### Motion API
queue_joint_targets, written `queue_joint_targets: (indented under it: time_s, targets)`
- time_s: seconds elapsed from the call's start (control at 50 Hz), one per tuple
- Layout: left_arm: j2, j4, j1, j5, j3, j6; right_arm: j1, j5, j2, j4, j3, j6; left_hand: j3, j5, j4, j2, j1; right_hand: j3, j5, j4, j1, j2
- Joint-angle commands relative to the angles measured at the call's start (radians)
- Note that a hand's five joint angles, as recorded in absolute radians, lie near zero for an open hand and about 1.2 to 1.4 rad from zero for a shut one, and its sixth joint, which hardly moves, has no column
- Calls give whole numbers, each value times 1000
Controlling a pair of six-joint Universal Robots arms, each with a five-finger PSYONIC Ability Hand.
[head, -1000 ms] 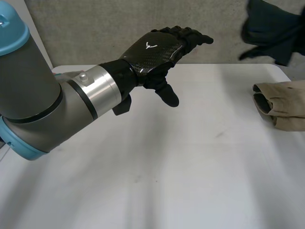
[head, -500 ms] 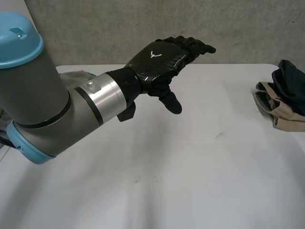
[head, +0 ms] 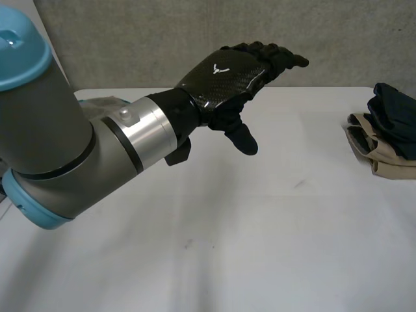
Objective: Fold the laundry.
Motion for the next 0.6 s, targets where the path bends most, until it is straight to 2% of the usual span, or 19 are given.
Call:
queue_joint_targets:
  time_s: [0.02,0.06,0.1,0.12,0.18,0.2,0.24,0.26,0.28,0.32,0.34,0.36,0.42,0.44,0.54,0.6]
  targets:
    - [43,3,15,-14,8,2,-30,341,-97,-5,-63,-226,11,-18,1,3,41,-40,-43,-39,-54,-40]
    - [63,4,31,-75,20,2,22,371,-115,-92,-55,-229,11,-18,1,3,42,-40,-43,-39,-54,-40]
    - [73,8,54,-143,27,5,72,365,-152,-169,-31,-220,11,-18,1,3,42,-40,-43,-39,-54,-40]
    - [81,12,83,-217,28,17,99,355,-179,-205,-15,-214,8,-21,-2,0,39,-40,-43,-39,-54,-40]
    - [80,26,137,-313,36,28,204,286,-313,-328,78,-154,5,-24,-5,-3,36,-40,-43,-39,-54,-40]
    - [75,35,180,-363,40,47,225,262,-342,-352,103,-134,5,-24,-5,-3,36,-40,-43,-39,-54,-40]
    - [70,43,214,-391,40,81,299,181,-411,-409,182,-68,8,-21,-2,0,39,-40,-43,-39,-54,-40]
    - [61,46,247,-407,40,138,326,152,-431,-423,208,-48,8,-21,-2,0,39,-40,-43,-39,-54,-40]
    - [52,46,264,-413,40,173,386,103,-471,-450,262,-17,11,-18,1,3,42,-40,-43,-39,-54,-40]
    - [25,49,303,-419,36,253,449,62,-503,-467,325,1,14,-15,4,5,44,-40,-43,-39,-54,-40]
    - [-15,55,345,-424,34,338,478,44,-517,-473,354,7,14,-15,4,5,44,-40,-43,-39,-54,-40]
    - [-37,60,369,-425,34,377,532,12,-535,-483,412,6,11,-18,1,3,42,-40,-43,-39,-54,-40]
    - [-133,90,459,-425,36,513,612,-2,-543,-496,491,-19,11,-18,1,3,42,-40,-43,-39,-54,-40]
    - [-159,99,478,-425,40,535,660,-2,-539,-495,536,-46,11,-18,1,3,42,-40,-43,-39,-54,-40]
    - [-342,190,582,-398,85,627,754,2,-517,-483,641,-126,14,-15,4,5,44,-40,-43,-39,-54,-40]
    - [-462,251,627,-333,129,658,781,7,-476,-478,698,-170,17,-12,7,8,47,-40,-43,-39,-54,-40]
